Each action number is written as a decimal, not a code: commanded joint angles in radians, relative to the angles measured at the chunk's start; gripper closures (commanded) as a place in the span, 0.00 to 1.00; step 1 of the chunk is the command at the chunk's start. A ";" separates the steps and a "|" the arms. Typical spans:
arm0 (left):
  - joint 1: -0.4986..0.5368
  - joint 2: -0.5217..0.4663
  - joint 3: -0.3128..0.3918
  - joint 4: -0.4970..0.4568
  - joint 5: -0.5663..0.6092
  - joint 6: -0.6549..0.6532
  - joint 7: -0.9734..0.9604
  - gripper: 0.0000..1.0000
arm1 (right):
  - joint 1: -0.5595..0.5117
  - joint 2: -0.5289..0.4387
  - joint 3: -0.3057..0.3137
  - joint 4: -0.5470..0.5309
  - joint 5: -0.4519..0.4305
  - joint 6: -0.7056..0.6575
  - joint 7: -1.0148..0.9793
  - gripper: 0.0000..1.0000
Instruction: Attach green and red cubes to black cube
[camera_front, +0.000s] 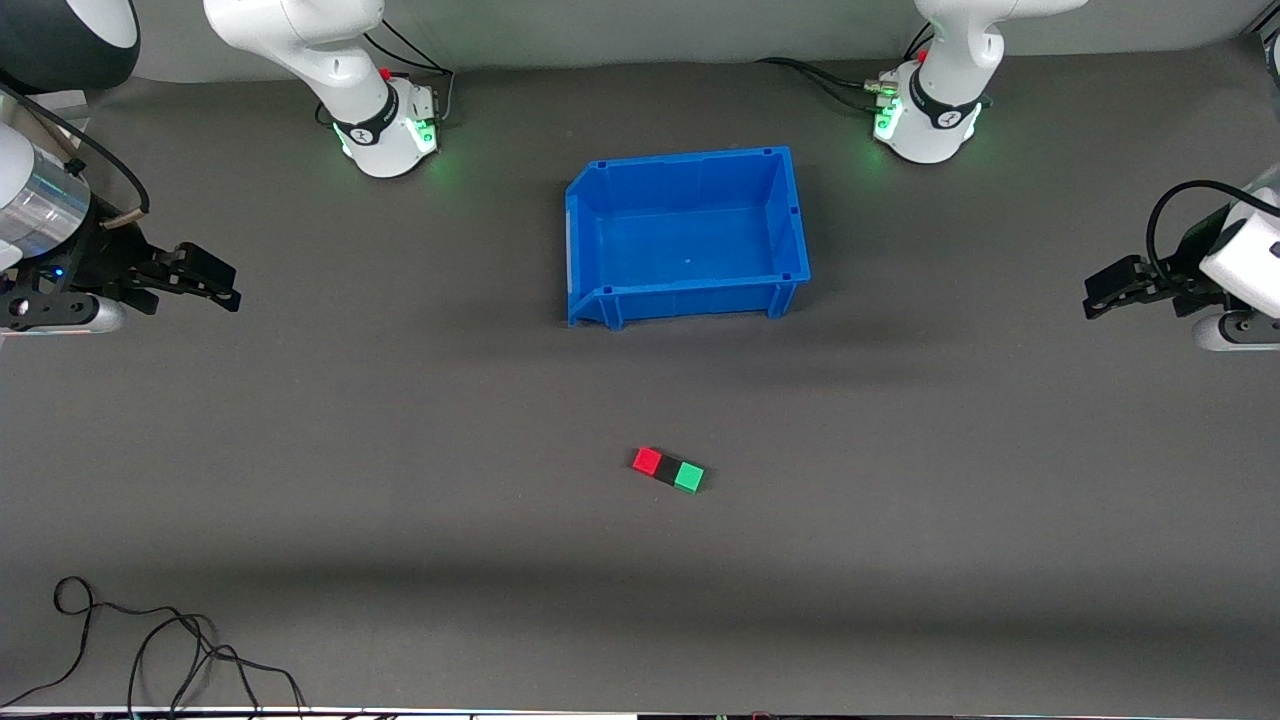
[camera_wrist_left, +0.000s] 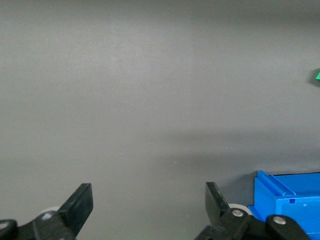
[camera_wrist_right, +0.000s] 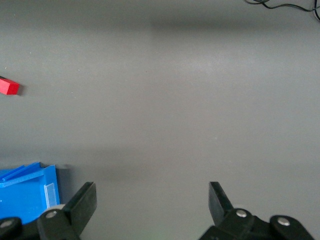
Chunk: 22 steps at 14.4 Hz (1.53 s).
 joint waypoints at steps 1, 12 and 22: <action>-0.007 -0.011 0.008 -0.004 -0.004 -0.004 -0.007 0.00 | -0.006 0.001 0.006 0.004 0.019 -0.013 0.020 0.01; 0.004 -0.017 0.010 -0.012 -0.003 -0.006 0.020 0.00 | 0.003 0.012 -0.001 0.004 0.018 -0.022 0.004 0.00; 0.004 -0.012 0.011 -0.012 -0.001 -0.006 0.020 0.00 | 0.007 0.010 0.000 0.004 0.016 -0.050 0.004 0.00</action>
